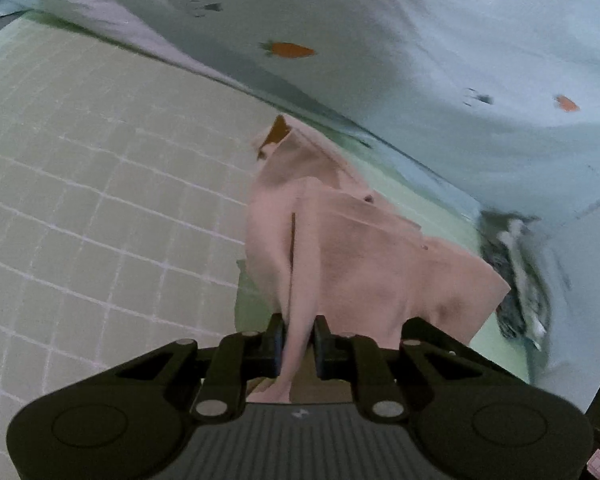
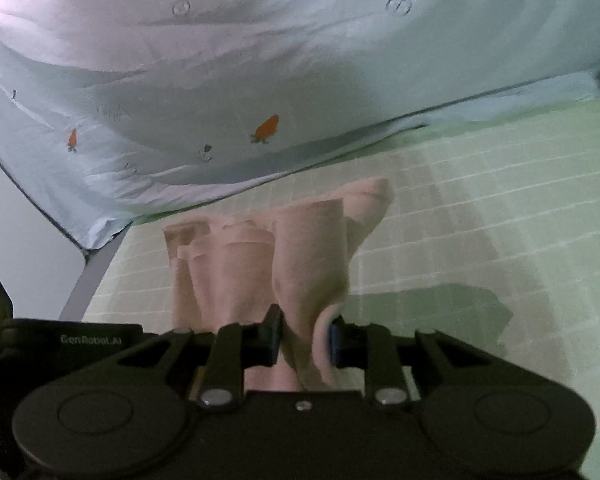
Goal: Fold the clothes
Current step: 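Grasp the folded shirt bundle with both grippers and lift it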
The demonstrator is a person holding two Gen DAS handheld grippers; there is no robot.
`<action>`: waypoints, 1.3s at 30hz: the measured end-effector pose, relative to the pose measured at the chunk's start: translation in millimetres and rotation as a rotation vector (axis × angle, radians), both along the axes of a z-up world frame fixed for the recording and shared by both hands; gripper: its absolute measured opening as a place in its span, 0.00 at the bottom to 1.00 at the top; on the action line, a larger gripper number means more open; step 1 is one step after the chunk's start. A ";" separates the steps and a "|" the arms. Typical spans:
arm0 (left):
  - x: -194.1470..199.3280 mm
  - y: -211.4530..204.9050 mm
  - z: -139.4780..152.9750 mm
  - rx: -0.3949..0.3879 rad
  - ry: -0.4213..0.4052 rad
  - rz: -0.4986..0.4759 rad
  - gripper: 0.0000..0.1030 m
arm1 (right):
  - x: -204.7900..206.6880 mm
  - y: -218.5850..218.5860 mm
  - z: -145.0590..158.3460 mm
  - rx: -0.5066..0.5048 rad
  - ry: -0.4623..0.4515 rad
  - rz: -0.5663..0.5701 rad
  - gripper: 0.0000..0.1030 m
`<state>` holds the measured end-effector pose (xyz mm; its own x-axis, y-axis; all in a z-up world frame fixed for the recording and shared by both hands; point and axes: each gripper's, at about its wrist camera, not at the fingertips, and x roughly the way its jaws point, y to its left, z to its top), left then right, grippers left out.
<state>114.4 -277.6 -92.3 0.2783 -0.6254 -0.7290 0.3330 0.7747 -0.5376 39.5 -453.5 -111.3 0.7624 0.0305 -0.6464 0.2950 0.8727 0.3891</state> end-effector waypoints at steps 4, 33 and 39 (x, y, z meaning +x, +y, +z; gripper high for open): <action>-28.1 -19.7 10.4 -0.023 -0.028 -0.084 0.15 | -37.1 -2.6 12.8 -0.015 -0.002 -0.092 0.23; -267.0 -566.2 132.0 -0.281 -0.368 -0.394 0.14 | -314.4 -479.8 168.6 -0.466 -0.240 -0.208 0.24; -217.8 -639.3 148.1 -0.324 -0.454 -0.337 0.14 | -269.9 -567.7 196.8 -0.500 -0.316 -0.193 0.26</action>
